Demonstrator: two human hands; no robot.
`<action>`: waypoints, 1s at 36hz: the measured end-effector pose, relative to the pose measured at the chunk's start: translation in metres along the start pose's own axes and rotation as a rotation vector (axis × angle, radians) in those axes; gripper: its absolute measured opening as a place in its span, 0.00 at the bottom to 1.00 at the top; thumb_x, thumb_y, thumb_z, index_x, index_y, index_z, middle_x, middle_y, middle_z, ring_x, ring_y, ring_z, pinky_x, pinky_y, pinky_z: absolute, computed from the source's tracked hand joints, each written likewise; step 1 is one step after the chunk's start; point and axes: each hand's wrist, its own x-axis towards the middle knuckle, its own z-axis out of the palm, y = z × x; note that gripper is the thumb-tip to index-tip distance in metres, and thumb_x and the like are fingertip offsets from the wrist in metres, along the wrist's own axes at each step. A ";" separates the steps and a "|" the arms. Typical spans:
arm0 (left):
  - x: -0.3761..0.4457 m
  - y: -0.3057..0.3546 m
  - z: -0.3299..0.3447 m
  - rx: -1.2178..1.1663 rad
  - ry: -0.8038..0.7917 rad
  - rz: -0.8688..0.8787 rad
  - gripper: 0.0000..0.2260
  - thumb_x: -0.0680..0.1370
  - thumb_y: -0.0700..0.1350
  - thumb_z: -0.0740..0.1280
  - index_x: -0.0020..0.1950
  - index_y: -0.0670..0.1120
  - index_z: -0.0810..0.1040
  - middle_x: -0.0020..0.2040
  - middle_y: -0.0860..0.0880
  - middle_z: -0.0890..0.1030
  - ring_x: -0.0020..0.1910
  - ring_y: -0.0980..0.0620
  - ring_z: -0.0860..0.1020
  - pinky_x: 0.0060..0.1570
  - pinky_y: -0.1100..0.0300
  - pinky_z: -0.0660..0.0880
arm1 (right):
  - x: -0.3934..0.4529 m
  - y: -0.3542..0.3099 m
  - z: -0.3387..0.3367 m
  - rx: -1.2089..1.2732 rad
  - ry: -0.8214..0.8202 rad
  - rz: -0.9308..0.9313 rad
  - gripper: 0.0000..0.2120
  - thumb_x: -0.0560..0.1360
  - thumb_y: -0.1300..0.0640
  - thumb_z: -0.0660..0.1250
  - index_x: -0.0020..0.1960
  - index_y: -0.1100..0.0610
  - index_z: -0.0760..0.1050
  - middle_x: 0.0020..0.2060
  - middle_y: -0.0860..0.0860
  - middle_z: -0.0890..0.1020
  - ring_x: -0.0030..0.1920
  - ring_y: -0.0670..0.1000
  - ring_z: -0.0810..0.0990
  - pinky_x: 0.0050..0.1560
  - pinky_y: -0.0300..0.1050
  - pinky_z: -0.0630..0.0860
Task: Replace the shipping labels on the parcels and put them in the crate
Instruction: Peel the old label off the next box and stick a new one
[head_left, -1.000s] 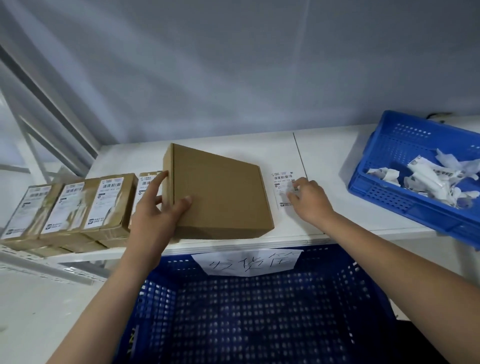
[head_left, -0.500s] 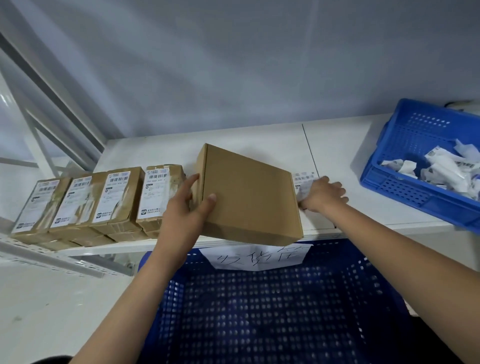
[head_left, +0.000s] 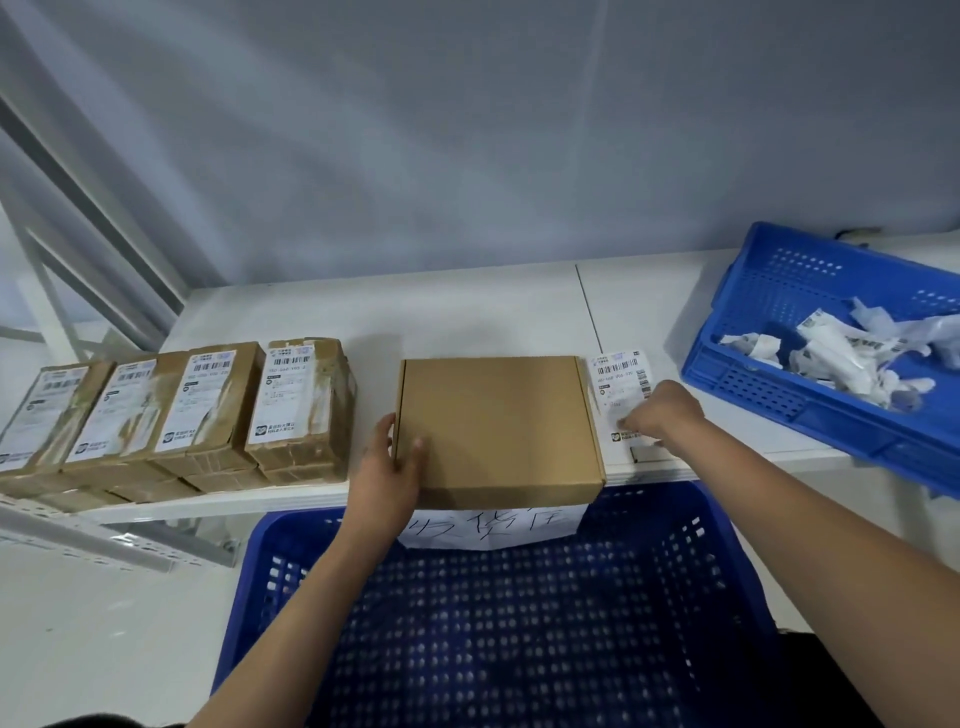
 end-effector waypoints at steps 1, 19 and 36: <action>-0.001 0.000 0.002 0.083 -0.017 0.030 0.26 0.84 0.50 0.63 0.81 0.50 0.59 0.74 0.42 0.71 0.65 0.43 0.76 0.57 0.54 0.74 | 0.002 0.001 -0.001 0.050 0.009 -0.004 0.15 0.71 0.63 0.76 0.53 0.63 0.75 0.51 0.57 0.81 0.52 0.59 0.81 0.53 0.53 0.81; -0.032 0.052 -0.002 0.196 -0.188 0.298 0.26 0.81 0.44 0.66 0.78 0.54 0.66 0.80 0.47 0.61 0.77 0.45 0.62 0.74 0.53 0.63 | -0.152 -0.027 -0.052 0.839 -0.103 -0.326 0.17 0.75 0.71 0.70 0.61 0.57 0.77 0.52 0.50 0.85 0.47 0.49 0.86 0.38 0.39 0.82; -0.041 0.070 -0.049 -0.733 -0.550 -0.120 0.22 0.81 0.57 0.62 0.70 0.48 0.76 0.63 0.45 0.84 0.64 0.43 0.80 0.65 0.44 0.75 | -0.189 -0.041 0.005 0.610 -0.603 -0.454 0.18 0.76 0.64 0.72 0.63 0.51 0.78 0.56 0.48 0.85 0.57 0.52 0.84 0.63 0.58 0.78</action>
